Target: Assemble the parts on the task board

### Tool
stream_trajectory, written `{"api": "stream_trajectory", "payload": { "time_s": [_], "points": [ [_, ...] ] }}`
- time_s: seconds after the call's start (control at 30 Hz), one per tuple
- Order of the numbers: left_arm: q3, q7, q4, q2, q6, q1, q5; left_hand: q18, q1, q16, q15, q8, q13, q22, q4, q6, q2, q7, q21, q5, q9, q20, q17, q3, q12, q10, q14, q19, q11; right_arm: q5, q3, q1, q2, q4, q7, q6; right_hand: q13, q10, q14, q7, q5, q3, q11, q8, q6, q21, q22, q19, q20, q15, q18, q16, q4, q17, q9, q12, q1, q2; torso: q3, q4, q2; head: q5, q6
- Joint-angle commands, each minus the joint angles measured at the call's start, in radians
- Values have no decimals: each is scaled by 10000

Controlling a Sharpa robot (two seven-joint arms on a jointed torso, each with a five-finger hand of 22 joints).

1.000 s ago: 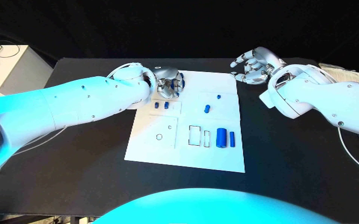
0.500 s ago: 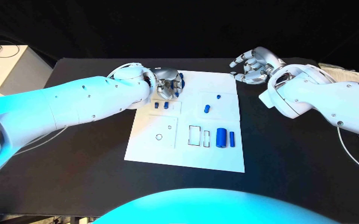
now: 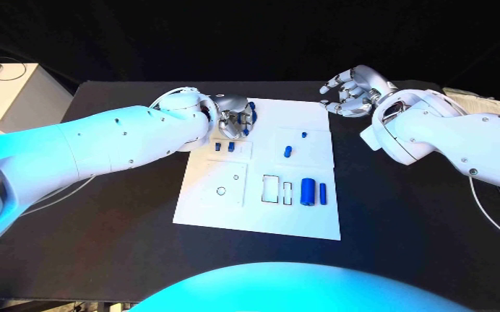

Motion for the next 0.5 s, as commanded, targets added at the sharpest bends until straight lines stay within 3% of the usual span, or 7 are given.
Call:
{"api": "stream_trajectory", "payload": {
  "time_s": [0.03, 0.23, 0.5],
  "points": [
    [-6, 130, 8, 20, 90, -20, 78, 165, -27, 100, -48, -9, -42, 50, -27, 188, 167, -28, 103, -16, 28, -47, 198, 122, -80, 270, 203, 75, -64, -52, 1, -4, 6, 15, 101, 33, -1, -59, 548, 21, 72, 67, -8, 68, -62, -18, 1129, -30, -1, -53, 196, -44, 23, 975, 1, -3, -68, -43, -2, 4, -4, 6, 1],
    [-6, 326, 16, -2, -161, -24, 190, 163, -152, 233, -203, 13, -125, 110, -118, 592, 288, -152, 249, -35, 178, -146, 506, 218, -224, 785, 529, 151, -242, -52, 1, -5, 9, 12, 99, 36, 9, -46, 551, 22, 81, 93, -7, 81, -60, -13, 1135, -25, -1, -52, 195, -39, 15, 984, 2, 16, -81, -38, -5, 7, -12, 13, 1],
    [0, 519, 67, -132, -601, -49, 464, 166, -192, 297, -296, -19, -163, 125, -235, 806, 351, -215, 315, -21, 302, -236, 680, 302, -355, 1073, 725, 237, -336, -54, 1, -6, 10, 5, 100, 38, 9, -46, 551, 22, 81, 93, -7, 81, -60, -13, 1135, -25, -1, -52, 195, -39, 15, 984, 2, 16, -81, -38, -1, -2, -18, 6, 1]
  ]
}}
